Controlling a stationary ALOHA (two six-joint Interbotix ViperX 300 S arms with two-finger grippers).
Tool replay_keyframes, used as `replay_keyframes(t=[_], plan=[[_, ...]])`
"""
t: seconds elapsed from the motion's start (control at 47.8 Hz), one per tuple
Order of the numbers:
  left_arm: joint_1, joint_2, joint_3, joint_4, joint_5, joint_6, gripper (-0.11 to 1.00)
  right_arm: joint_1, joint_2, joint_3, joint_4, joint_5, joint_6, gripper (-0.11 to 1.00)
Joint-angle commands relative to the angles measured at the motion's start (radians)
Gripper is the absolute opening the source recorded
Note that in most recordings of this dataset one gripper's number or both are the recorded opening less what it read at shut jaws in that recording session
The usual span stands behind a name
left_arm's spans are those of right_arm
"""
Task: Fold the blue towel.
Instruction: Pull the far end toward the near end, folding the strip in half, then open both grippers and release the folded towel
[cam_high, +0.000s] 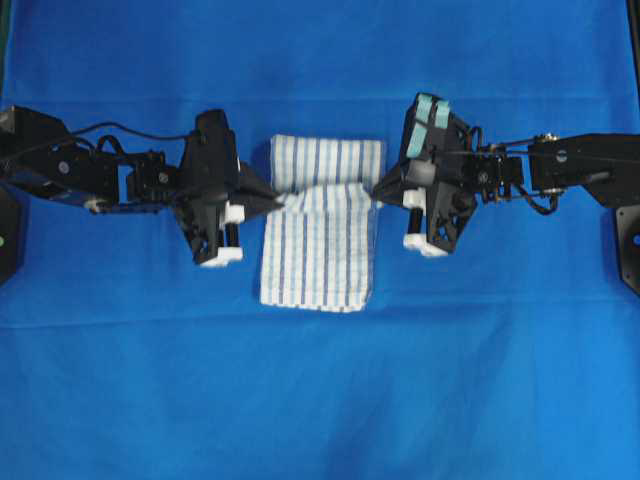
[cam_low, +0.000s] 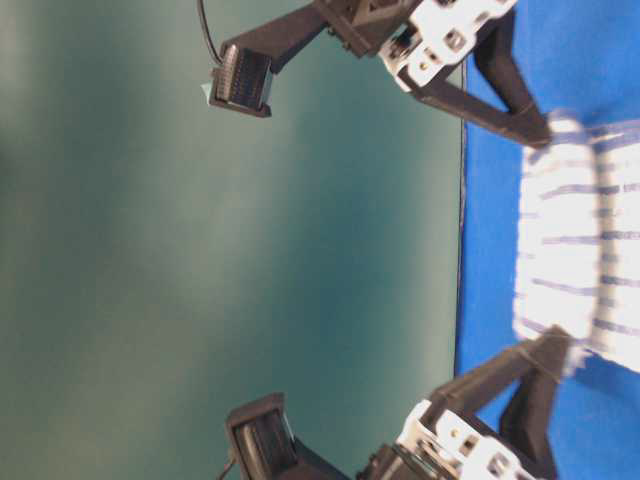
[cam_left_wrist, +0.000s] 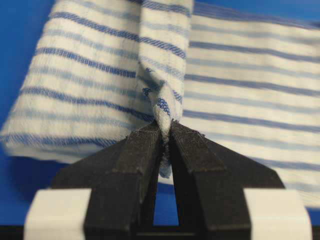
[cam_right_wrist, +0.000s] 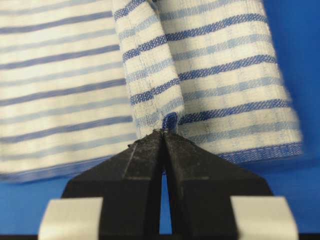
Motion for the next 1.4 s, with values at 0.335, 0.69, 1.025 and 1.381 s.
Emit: replay_keyframes(t=[0.335, 0.69, 1.025, 1.381], plan=[[-0.130, -0.037, 0.035, -0.003, -0.005, -0.060, 0.04, 0.146, -0.021, -0.006, 0.094, 0.008, 0.002, 0.02], [-0.186, -0.029, 0.028, -0.002, -0.005, -0.064, 0.04, 0.189, -0.018, -0.008, 0.120, 0.009, 0.000, 0.02], [-0.173, -0.021, 0.009, -0.002, -0.003, -0.063, 0.04, 0.187, -0.006, -0.025, 0.120, 0.012, -0.002, 0.02], [-0.169, -0.041, 0.011, -0.002, 0.021, -0.052, 0.62, 0.195, 0.000, -0.061, 0.121, 0.023, 0.000, 0.50]])
